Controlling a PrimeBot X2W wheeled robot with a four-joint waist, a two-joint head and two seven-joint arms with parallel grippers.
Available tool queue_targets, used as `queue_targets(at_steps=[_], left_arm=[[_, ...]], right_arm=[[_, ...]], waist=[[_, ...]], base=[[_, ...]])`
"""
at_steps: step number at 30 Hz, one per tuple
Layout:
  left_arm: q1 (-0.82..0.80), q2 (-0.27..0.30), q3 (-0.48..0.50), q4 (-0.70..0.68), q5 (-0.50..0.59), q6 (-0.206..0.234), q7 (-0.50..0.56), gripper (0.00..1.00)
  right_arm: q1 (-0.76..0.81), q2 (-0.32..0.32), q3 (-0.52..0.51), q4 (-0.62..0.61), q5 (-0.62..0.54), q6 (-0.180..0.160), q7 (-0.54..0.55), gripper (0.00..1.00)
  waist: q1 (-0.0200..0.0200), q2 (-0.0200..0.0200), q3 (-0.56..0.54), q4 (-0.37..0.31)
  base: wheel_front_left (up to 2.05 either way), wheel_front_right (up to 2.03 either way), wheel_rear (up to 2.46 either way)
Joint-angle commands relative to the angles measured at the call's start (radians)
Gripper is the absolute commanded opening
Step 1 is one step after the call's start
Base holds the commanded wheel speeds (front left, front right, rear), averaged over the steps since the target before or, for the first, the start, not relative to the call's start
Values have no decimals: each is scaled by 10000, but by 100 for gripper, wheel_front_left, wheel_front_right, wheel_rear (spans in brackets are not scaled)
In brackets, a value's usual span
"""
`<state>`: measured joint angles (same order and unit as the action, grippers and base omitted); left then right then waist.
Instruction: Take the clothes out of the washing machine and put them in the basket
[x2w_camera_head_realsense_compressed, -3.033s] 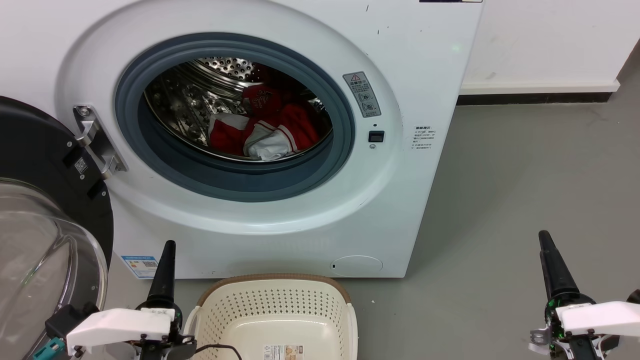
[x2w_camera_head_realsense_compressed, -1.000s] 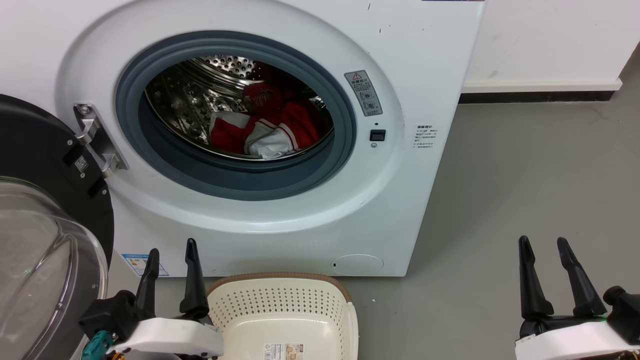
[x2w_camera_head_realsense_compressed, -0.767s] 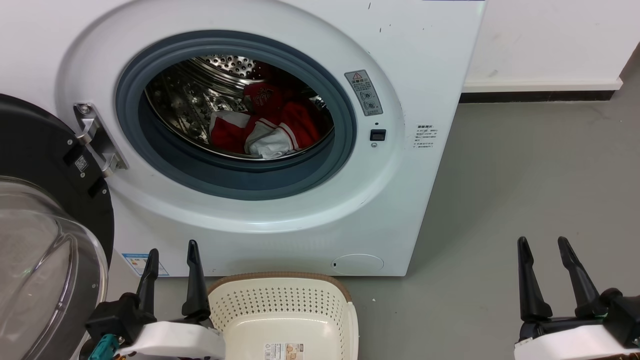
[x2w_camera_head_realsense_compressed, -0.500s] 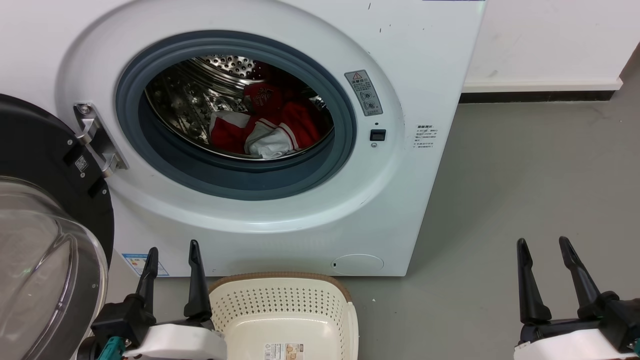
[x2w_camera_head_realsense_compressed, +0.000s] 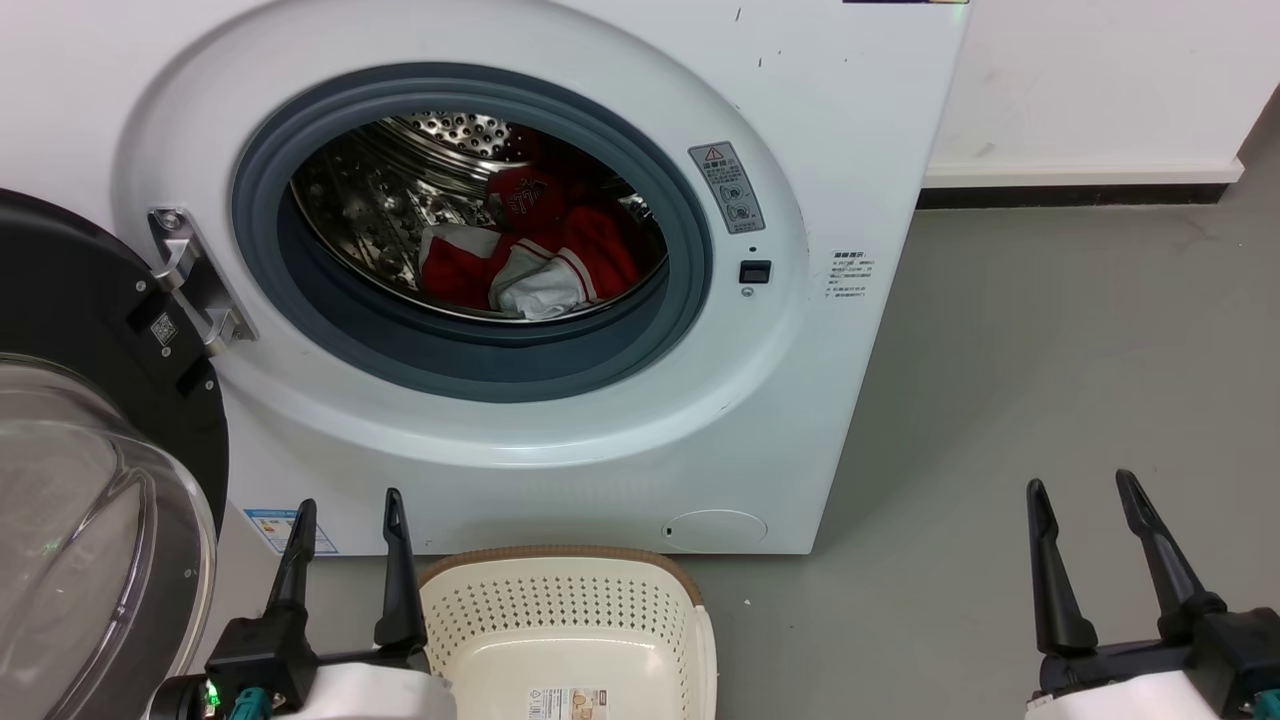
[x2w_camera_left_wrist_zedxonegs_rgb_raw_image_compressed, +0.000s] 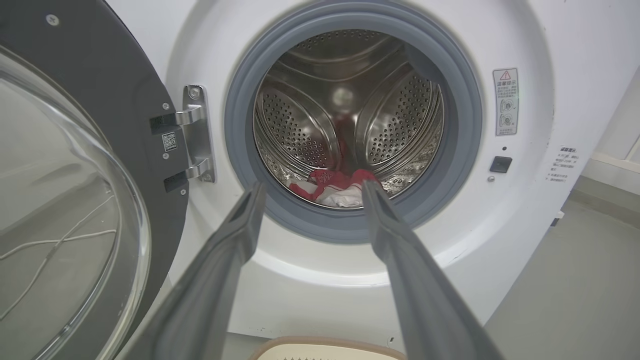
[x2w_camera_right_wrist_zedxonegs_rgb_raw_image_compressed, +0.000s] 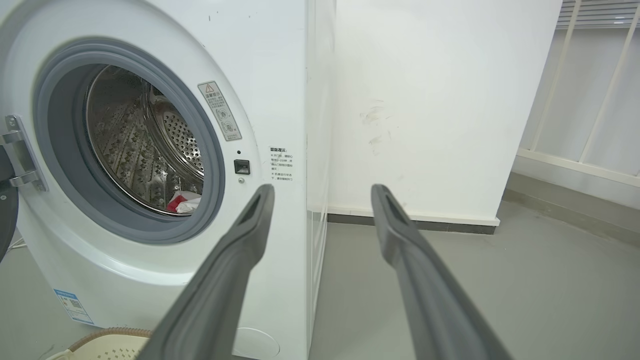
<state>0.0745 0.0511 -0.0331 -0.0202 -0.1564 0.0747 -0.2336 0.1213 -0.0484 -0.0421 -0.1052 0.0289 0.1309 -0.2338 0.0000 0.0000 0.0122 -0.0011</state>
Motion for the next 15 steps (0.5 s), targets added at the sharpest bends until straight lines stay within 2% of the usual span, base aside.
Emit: queue_targets(at_steps=[1,15], left_arm=[[59,-8,-34,-23,262,41,-102,100],[262,-11,-110,3,968,202,-343,100]], right_arm=[[80,-32,1,-124,-159,-3,-93,100],[288,-29,-78,-109,-643,-3,-318,100]], waist=[[0,0,-5,-1],[0,0,-39,-19]], base=[[0,0,0],[0,0,0]])
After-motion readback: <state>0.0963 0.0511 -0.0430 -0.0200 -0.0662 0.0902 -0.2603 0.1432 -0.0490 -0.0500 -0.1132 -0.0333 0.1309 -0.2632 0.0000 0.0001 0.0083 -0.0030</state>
